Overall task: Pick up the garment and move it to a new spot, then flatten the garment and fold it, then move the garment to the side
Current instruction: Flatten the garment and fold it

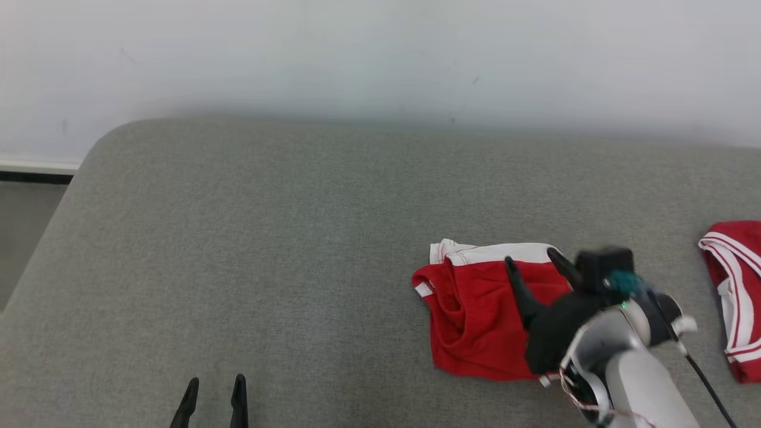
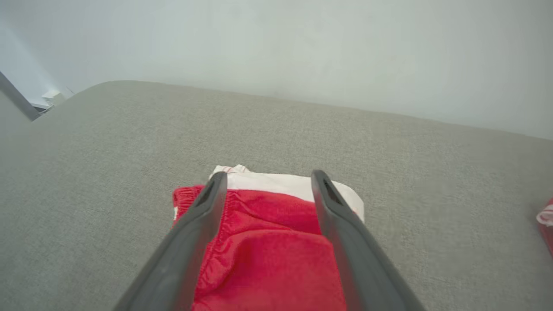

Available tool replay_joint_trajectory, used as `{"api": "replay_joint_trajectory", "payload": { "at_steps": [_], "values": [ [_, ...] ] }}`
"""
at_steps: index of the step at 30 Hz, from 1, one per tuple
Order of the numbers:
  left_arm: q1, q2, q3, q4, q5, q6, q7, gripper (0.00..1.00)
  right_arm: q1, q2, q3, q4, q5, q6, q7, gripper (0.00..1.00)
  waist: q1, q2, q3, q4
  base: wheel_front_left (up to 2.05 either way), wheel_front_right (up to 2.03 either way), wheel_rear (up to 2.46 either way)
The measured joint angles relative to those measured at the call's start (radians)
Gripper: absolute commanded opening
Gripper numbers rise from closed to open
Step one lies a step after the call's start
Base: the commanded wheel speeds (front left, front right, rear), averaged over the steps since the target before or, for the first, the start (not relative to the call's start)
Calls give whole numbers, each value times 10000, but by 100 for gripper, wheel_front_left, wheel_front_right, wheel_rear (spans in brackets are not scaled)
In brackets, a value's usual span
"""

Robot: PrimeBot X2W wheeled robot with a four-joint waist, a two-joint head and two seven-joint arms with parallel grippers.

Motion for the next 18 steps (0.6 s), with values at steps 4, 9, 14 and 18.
{"api": "replay_joint_trajectory", "payload": {
  "at_steps": [4,9,14,18],
  "values": [
    [-145,-8,-82,2,-12,0,0,100,-1031,-2,326,581,-370,0,1080,100,1,0,174,249,0,0,0],
    [-255,-8,-88,23,-48,0,0,100,-1682,6,652,1258,-828,0,2194,100,1,0,417,600,0,0,0],
    [-352,-12,-140,35,-142,0,0,100,-2015,4,732,1580,-1352,0,2650,100,1,1,690,913,0,0,0],
    [-481,-17,-161,35,-194,0,0,100,-2144,4,832,1789,-1689,0,2800,100,1,1,910,1110,0,0,0]
  ]
}}
